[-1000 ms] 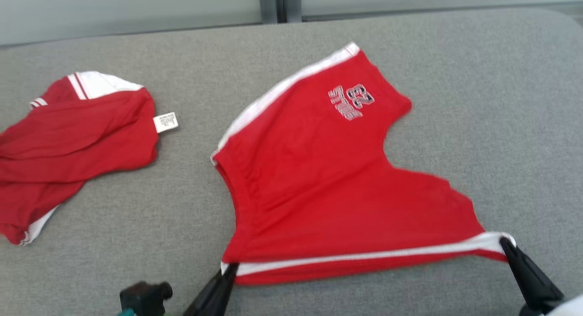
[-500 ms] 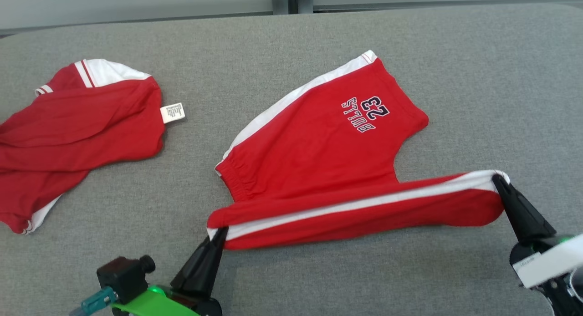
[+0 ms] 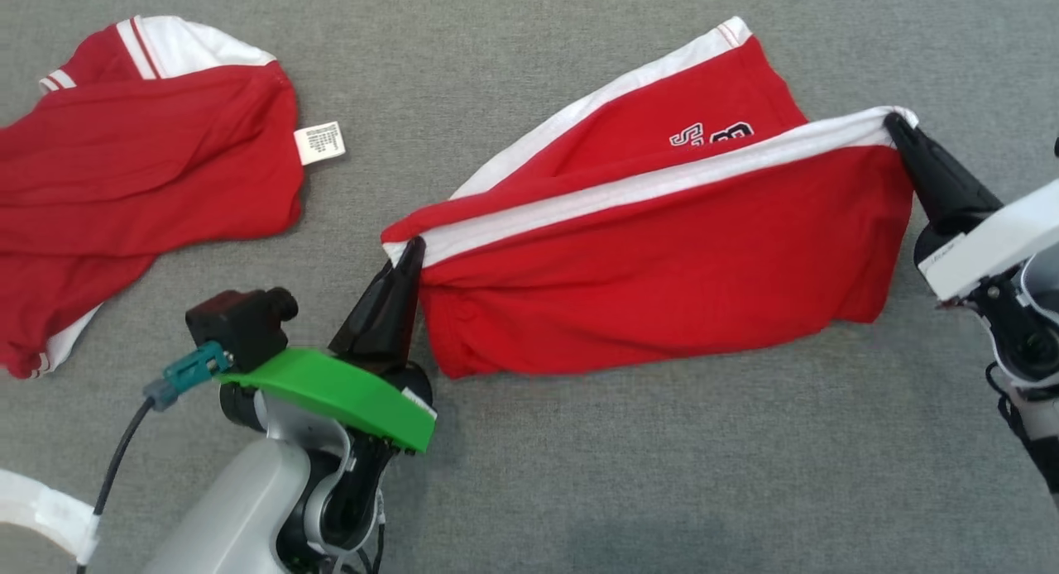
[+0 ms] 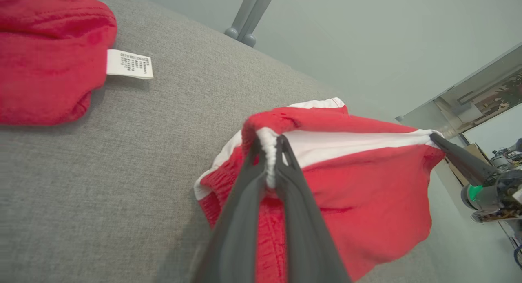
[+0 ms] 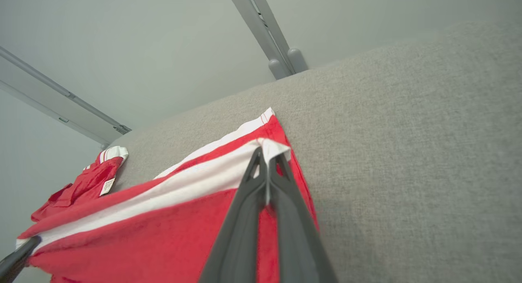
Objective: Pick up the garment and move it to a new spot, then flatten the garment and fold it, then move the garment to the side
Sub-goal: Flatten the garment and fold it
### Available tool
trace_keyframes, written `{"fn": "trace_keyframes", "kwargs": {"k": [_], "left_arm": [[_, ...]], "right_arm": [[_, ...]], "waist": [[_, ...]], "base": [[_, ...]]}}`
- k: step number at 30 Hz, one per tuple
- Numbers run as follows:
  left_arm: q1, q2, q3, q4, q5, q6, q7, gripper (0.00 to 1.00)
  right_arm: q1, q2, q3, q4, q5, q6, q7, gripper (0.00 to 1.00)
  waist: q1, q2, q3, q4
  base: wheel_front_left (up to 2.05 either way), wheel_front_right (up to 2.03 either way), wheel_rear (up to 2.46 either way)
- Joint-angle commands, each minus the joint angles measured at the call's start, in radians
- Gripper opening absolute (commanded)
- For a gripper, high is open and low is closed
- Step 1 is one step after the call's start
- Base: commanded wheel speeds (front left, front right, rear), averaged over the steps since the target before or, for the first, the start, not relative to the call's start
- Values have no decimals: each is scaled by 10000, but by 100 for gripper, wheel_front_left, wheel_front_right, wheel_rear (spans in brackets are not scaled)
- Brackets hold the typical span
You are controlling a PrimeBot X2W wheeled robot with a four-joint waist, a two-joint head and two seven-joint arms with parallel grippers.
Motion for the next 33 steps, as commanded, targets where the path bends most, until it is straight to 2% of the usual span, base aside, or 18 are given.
{"fn": "trace_keyframes", "kwargs": {"k": [1, 6, 15, 23, 27, 28, 29, 30, 31, 33], "left_arm": [[-306, -104, 26, 75, 54, 88, 26, 0], [-1221, -712, -150, 609, 167, 285, 251, 0], [-2288, -1377, -202, 2102, 425, 565, 236, 0], [-2687, -1944, -106, 3177, 305, 545, -112, 0], [-2771, -1994, -185, 3585, 363, 475, -102, 0], [-2802, -2018, -179, 3662, 330, 458, -88, 0], [-2802, -2018, -179, 3662, 330, 458, -88, 0], [-2832, -2026, -182, 3726, 305, 458, -79, 0], [-2850, -2030, -189, 3782, 298, 441, -67, 0], [-2865, -2043, -226, 3867, 301, 417, -26, 0]], "right_arm": [[-321, -89, 2, 164, -112, -7, 58, 0], [-1765, -87, 274, 1164, -437, -7, 394, 0], [-3944, 71, 1225, 3123, -1308, -7, 682, 0], [-4916, -60, 1857, 4425, -1862, -5, 644, 0], [-5150, -86, 2132, 4827, -1991, -7, 604, 0], [-5189, -69, 2188, 4891, -1986, -7, 554, 15], [-5189, -69, 2188, 4891, -1986, -7, 554, 15], [-5215, -43, 2256, 4965, -1969, -7, 574, 40], [-5240, -23, 2358, 5003, -1945, -7, 603, 61], [-5333, -67, 2542, 5054, -1981, -7, 568, 91]], "waist": [[1, 0, 341, 454], [1, 0, 629, 809], [1, 0, 890, 1108], [1, 0, 917, 1214], [1, 0, 930, 1182], [1, 0, 935, 1171], [1, 0, 935, 1171], [1, 0, 936, 1160], [1, 0, 932, 1150], [1, 0, 917, 1130]], "base": [[0, 0, 0], [0, 0, 0], [0, 0, 0], [0, 0, 0], [0, 0, 0], [0, 0, 0], [0, 0, 0], [0, 0, 0], [0, 0, 0], [0, 0, 0]]}}
